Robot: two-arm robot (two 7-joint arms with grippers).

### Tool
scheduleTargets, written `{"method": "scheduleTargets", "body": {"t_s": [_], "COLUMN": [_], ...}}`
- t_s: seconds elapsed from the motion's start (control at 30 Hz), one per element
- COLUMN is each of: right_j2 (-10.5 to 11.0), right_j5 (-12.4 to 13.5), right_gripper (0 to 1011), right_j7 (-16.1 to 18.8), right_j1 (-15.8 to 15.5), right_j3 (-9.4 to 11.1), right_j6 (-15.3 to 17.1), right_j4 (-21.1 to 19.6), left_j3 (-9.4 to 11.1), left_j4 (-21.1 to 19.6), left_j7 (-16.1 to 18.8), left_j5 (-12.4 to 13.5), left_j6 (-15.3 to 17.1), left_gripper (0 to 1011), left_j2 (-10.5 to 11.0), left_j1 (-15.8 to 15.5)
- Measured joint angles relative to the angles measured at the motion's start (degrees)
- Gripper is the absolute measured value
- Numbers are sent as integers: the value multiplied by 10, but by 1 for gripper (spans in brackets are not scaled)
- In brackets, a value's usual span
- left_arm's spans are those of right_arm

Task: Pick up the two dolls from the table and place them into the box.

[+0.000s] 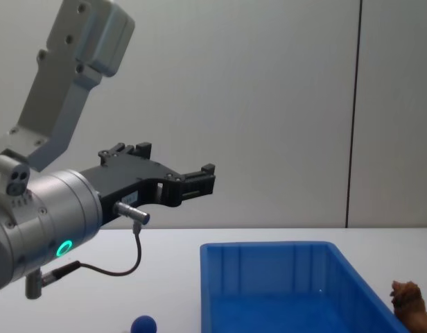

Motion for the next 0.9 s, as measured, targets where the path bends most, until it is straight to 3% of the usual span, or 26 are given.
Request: {"method": "scheduleTargets", "body": {"t_s": [0.47, 0.9], "right_j2": [-15, -48], "right_j5": [-16, -36], "right_gripper": [383, 383], "right_j7": [71, 162], "right_j1": [28, 70], "right_j3": [-12, -40], "right_j6": [-15, -2], "right_j4": [-39, -28], "left_j3": [0, 0], "left_j4": [0, 0], "left_j7": [0, 0], "left_j5": [0, 0], "left_j6": [0, 0], "left_gripper": [1002, 1002], "left_j2": [0, 0], "left_j1": [0, 0]}}
